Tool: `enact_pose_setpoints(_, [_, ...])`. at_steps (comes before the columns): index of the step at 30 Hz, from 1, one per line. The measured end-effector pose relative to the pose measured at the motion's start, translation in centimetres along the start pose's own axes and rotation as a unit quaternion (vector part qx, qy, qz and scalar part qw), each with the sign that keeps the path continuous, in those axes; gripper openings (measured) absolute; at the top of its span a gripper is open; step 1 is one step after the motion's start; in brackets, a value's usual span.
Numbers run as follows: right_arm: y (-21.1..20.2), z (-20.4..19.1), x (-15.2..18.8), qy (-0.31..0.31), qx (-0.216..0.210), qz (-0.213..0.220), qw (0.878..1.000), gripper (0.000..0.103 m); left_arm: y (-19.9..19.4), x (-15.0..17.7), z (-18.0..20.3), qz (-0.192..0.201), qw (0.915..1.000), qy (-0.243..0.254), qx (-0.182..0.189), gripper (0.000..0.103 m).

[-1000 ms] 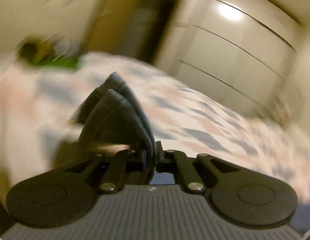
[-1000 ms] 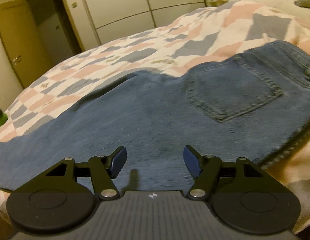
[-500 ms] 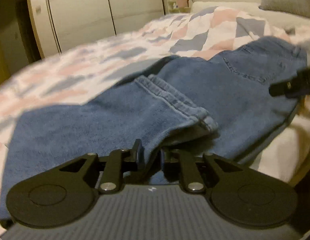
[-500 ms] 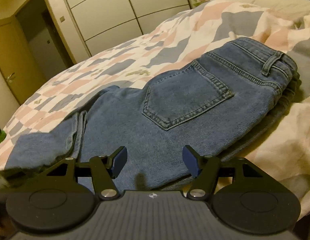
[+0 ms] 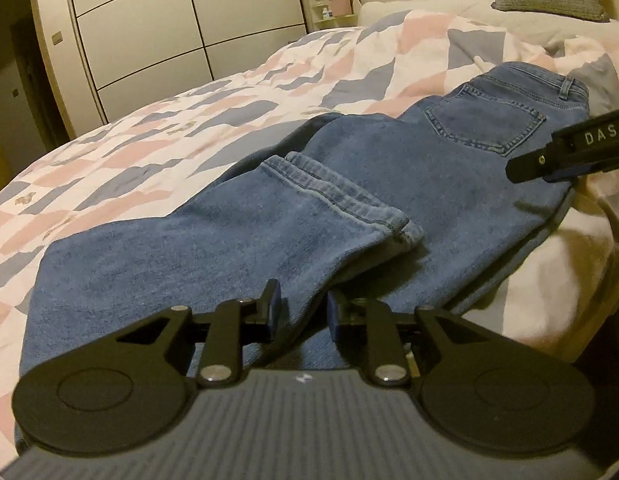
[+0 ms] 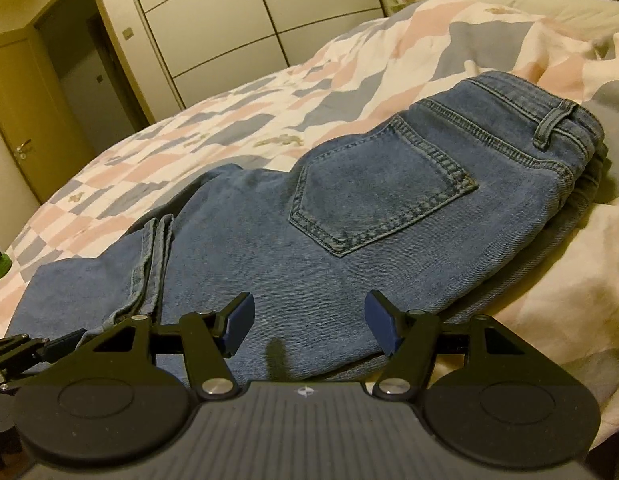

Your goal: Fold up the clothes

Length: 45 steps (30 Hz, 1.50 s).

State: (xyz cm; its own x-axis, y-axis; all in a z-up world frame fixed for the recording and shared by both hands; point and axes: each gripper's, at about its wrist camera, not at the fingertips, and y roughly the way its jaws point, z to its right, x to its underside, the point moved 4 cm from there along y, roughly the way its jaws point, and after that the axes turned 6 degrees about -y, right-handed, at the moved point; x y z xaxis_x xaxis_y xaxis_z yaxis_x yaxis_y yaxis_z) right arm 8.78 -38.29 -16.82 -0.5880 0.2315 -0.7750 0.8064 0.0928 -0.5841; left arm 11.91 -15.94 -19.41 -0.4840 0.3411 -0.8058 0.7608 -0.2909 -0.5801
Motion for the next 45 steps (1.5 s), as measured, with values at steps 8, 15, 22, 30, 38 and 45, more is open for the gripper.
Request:
enact_pose_setpoints(8, [-0.4, -1.0, 0.5, 0.015, -0.006, 0.015, 1.000, 0.058, -0.5, 0.3, -0.4, 0.004, 0.9999, 0.006, 0.010, 0.014])
enact_pose_setpoints(15, [1.4, -2.6, 1.9, 0.201, -0.188, -0.035, 0.961, 0.055, -0.5, 0.3, -0.9, 0.008, 0.9996, 0.007, 0.026, 0.013])
enact_pose_setpoints(22, [5.4, -4.0, 3.3, 0.320, -0.253, -0.088, 0.909, 0.052, -0.5, 0.2, -1.3, 0.004, 0.9992, 0.001, 0.040, 0.013])
enact_pose_setpoints(30, [6.0, -6.0, 1.7, 0.296, -0.254, -0.082, 0.917, 0.052, -0.4, 0.1, -1.7, 0.000, 0.9986, -0.007, 0.052, 0.013])
enact_pose_setpoints(38, [6.8, -7.7, 1.3, 0.238, -0.224, -0.082, 0.942, 0.016, -0.6, 0.1, -1.7, 0.002, 0.9985, -0.007, 0.055, 0.014])
enact_pose_setpoints(45, [7.1, -8.2, 1.9, 0.233, -0.221, -0.090, 0.943, 0.025, -0.3, 0.2, -1.9, -0.007, 0.9983, -0.014, 0.056, 0.017])
